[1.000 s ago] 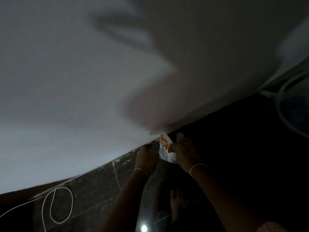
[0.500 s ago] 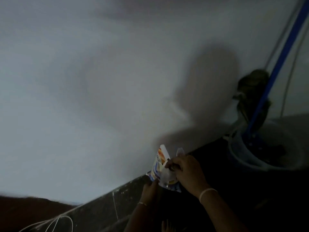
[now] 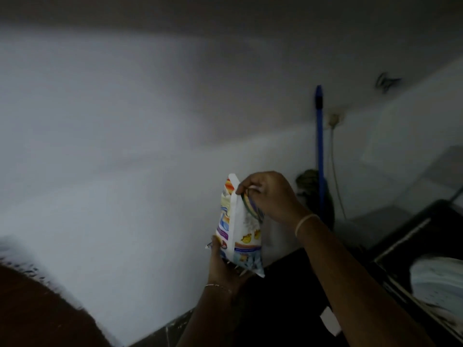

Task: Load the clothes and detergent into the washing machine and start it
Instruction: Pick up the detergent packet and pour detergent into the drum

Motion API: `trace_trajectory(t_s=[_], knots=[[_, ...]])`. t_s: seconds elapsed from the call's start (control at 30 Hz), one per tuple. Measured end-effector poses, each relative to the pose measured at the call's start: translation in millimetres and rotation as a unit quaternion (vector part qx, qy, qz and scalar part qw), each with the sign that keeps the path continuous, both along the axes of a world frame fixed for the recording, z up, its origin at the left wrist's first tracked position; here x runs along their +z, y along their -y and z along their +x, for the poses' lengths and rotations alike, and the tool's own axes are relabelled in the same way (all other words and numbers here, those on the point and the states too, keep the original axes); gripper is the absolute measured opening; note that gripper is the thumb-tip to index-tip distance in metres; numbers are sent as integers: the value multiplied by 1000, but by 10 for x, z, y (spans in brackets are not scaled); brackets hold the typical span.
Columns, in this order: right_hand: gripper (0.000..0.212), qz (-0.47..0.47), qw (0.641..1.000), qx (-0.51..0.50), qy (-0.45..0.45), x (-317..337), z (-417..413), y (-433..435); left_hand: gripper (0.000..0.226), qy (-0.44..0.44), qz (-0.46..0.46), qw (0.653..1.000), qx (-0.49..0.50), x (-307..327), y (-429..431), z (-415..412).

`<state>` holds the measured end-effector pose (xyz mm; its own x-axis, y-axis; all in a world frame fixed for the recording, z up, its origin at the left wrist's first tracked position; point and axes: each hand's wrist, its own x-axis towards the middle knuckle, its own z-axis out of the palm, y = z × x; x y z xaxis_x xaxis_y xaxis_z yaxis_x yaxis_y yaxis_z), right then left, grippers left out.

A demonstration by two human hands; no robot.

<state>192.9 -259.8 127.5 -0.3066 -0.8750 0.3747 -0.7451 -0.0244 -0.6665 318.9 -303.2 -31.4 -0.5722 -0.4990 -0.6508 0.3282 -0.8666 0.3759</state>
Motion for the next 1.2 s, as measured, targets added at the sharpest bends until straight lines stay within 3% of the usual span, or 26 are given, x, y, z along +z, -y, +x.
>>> trace_trajectory(t_s=[0.2, 0.37, 0.53, 0.77, 0.87, 1.0, 1.13, 1.2], knots=[[43, -52, 998, -7, 24, 711, -166, -617, 73, -142, -81, 987, 5, 539, -595, -324], [28, -70, 994, -19, 83, 1093, -476, -1345, 71, -212, -94, 972, -40, 855, -1161, -881], [27, -88, 985, -119, 92, 1250, -975, -2180, 76, -271, -111, 949, -119, 915, -1858, -1500], [29, -35, 962, -269, 46, 1192, -1640, -3398, 60, -252, -149, 939, -183, 837, -2761, -2195], [36, 8, 948, -302, 96, 1126, -1846, -3844, 56, -244, -138, 926, -252, 742, -3016, -2469], [37, 55, 929, -341, 135, 942, -2097, -4298, 97, -254, -131, 896, -340, 558, -3177, -2801], [49, 102, 906, -364, 193, 637, -2314, -4655, 103, -242, -124, 871, -409, 319, -3193, -3151], [56, 138, 893, -375, 208, 461, -2373, -4782, 93, -226, -101, 862, -442, 214, -3184, -3284]])
